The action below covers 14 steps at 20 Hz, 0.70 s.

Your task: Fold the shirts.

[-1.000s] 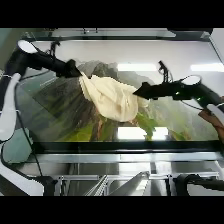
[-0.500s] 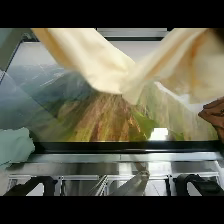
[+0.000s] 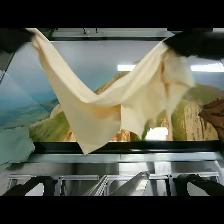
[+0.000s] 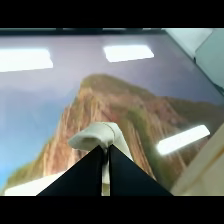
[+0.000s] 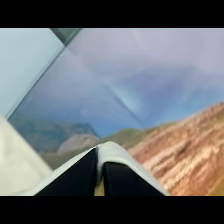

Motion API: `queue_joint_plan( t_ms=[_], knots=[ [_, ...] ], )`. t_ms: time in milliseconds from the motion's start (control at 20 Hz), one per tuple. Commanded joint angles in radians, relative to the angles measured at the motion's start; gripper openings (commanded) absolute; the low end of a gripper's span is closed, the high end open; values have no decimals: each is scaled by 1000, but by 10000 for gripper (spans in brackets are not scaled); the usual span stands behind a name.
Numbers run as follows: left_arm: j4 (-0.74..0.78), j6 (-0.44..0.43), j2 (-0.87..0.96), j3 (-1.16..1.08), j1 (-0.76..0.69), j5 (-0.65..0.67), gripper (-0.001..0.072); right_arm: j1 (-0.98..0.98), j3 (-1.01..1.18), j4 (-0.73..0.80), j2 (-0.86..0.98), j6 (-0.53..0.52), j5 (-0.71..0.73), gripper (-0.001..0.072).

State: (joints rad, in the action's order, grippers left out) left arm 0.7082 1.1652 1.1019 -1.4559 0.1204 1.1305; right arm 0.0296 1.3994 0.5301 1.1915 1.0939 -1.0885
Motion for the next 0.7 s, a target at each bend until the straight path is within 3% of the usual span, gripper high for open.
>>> queue_joint_plan(
  t_ms=[0, 50, 100, 250, 400, 650],
  knots=[
    [10, -9, 303, 45, 5, 20, 201, -3, 1, -9, 333, 43, -19, 425],
    [7, -9, 385, 11, 19, 63, 352, 9, 2, -23, 403, 47, -20, 527],
    [7, -9, 457, -42, 35, 135, 367, 27, 2, -39, 455, 47, -32, 524],
    [9, 27, 554, -192, 101, 351, 367, 110, 2, -28, 478, 20, -127, 523],
    [24, 86, 521, -175, 142, 463, 367, 199, 2, 64, 443, 21, -261, 522],
    [131, 121, 204, 358, 80, 414, 367, 285, -4, 452, 425, 124, -308, 522]
  ],
)
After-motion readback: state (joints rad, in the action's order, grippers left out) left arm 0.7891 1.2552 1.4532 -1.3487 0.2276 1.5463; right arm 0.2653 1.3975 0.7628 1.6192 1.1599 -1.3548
